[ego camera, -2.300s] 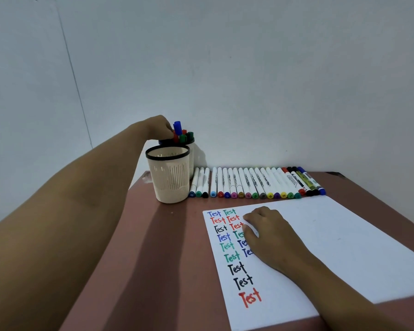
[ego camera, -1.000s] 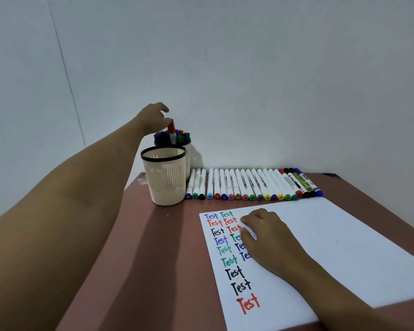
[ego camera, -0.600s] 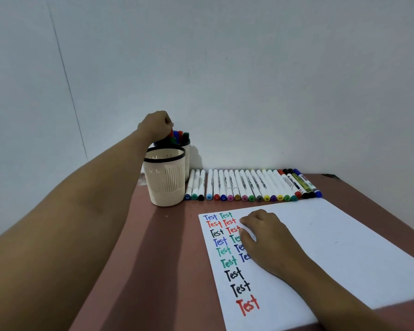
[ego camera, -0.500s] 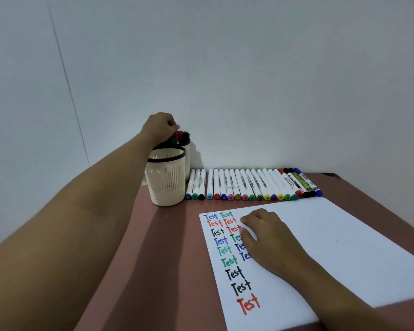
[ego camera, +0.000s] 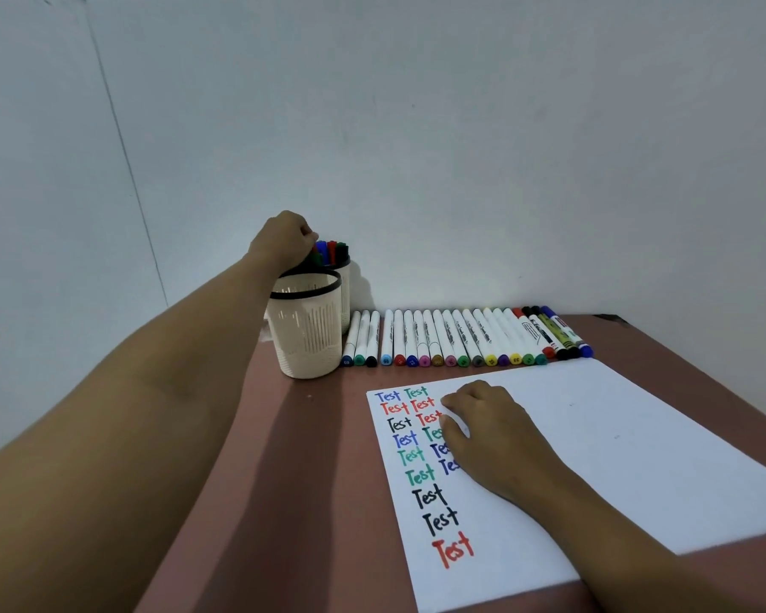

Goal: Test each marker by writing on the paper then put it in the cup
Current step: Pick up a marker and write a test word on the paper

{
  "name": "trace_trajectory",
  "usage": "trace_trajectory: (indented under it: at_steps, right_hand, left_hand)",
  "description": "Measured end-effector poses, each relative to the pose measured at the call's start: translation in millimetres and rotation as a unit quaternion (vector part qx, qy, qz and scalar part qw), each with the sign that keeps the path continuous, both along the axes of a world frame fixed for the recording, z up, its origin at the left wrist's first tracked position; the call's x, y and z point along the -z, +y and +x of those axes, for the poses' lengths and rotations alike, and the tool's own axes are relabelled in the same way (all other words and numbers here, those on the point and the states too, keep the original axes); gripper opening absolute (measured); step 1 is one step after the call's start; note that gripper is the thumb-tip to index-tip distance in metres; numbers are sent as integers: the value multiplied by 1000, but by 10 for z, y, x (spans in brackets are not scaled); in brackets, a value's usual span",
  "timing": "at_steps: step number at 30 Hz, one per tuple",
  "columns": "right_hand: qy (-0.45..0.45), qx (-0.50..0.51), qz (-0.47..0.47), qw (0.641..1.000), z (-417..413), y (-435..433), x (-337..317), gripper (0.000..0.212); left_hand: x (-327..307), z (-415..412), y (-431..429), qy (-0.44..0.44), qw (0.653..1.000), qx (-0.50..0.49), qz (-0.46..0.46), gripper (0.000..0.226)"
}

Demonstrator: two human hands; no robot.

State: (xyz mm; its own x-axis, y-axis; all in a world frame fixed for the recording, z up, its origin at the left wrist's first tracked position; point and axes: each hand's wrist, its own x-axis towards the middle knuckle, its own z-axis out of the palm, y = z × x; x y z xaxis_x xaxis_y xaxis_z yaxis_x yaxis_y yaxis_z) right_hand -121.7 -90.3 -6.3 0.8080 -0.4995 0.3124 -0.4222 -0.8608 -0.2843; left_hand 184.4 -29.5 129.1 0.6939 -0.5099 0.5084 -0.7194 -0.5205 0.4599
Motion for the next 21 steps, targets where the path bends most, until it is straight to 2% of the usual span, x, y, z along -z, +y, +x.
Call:
trace_trajectory:
  at_steps: [5,10,16,21]
  right_hand:
    - [-2,1,-2,1000,2,-16,19,42]
    - [-5,0,2,1000,9,-3,21,42]
    - [-5,4,8,1000,6,-8,5,41]
    - [-3,6,11,1000,-6,7,-1,40]
  left_hand:
    - [-49,-61,117,37,999,29,-4,29]
    - [-205,-109,325,111,979,32,-171,32]
    - [-270,-787,518,8,971,81,-225,30]
    - [186,-1485,483,-20,968,148,-203,25]
